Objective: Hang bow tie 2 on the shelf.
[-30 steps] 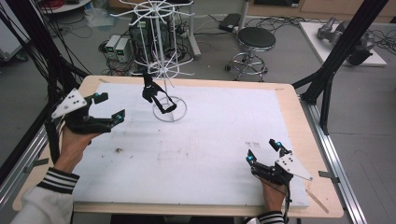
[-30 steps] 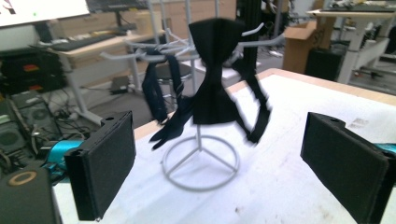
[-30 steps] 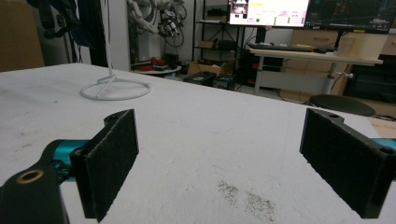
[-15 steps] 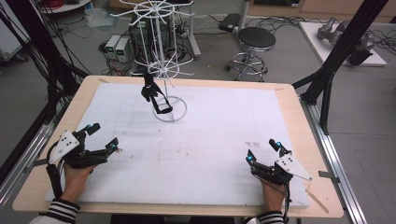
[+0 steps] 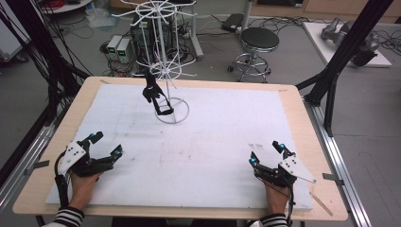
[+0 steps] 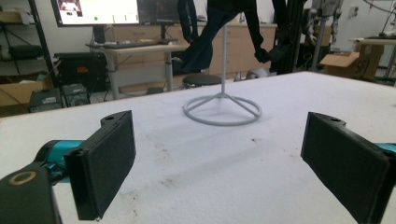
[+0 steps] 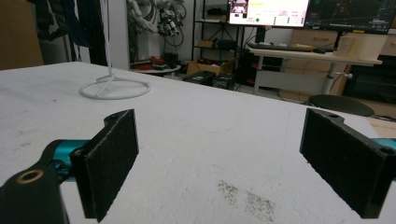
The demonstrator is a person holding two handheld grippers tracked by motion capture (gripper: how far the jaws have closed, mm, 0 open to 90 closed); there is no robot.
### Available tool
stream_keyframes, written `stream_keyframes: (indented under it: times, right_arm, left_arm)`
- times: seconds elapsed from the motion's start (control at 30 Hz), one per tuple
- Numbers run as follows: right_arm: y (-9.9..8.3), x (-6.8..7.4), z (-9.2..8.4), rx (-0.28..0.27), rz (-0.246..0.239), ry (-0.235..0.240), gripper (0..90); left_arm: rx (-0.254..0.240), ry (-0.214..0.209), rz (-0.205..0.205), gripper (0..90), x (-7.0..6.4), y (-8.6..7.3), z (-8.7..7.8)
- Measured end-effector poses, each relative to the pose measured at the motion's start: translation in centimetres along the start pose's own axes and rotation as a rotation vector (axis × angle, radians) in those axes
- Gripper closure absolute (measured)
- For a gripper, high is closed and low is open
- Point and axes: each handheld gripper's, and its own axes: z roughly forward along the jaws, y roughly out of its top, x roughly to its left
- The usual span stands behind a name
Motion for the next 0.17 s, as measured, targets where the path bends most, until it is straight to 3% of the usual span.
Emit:
stream_keyframes:
  times: [0.17]
  right_arm:
    - [-0.01, -0.01, -0.06, 0.001, 0.011, 0.002, 11.0]
  left_arm:
    - [-0.015, 0.006, 0.004, 10.6, -0.05, -0.09, -0.18]
